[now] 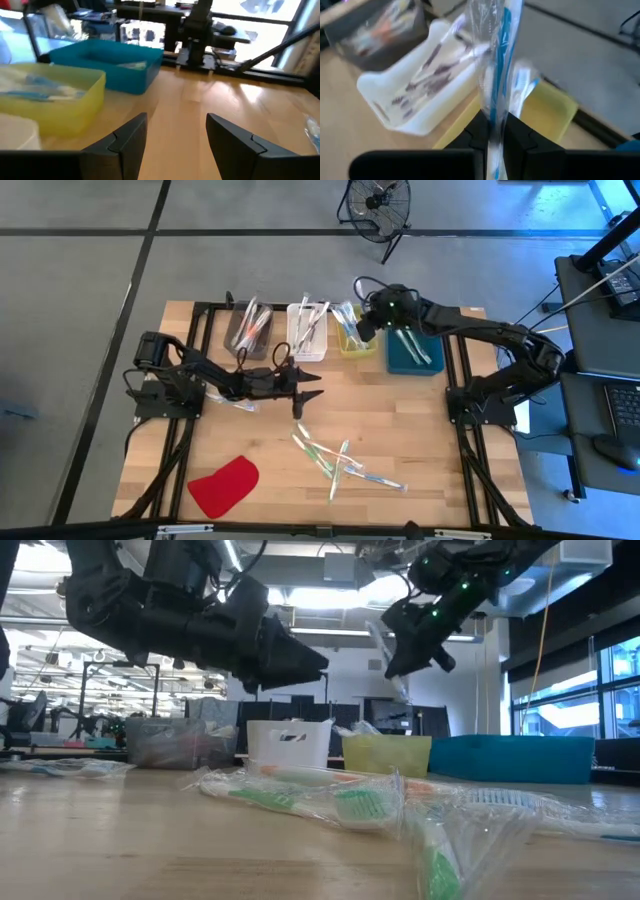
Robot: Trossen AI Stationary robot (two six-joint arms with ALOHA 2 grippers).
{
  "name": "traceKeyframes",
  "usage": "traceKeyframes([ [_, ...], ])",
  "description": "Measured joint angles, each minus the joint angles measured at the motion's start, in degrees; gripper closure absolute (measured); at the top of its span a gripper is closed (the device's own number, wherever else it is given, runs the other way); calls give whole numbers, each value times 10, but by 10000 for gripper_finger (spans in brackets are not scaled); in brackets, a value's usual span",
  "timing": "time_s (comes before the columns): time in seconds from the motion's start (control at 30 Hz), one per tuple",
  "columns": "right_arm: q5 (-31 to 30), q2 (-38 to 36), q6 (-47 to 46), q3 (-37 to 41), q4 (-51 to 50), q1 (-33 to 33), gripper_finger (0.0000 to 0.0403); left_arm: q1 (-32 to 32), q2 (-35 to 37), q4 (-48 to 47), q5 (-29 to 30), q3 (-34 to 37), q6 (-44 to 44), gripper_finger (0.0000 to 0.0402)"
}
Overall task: Pick & Place Toothbrushes
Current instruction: Put the blue toothbrush into the yellow bin
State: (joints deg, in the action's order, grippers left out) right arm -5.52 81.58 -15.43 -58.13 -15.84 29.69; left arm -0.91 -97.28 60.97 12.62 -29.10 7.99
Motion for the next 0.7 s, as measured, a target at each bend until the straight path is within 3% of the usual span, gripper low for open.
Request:
traceKeyframes([
  [0.17,28,35,0,0,-13,1,372,12,34,-74,-1,0,40,204],
  [0.7,37,140,-1,0,-3,2,372,6,153,-298,14,0,102,204],
])
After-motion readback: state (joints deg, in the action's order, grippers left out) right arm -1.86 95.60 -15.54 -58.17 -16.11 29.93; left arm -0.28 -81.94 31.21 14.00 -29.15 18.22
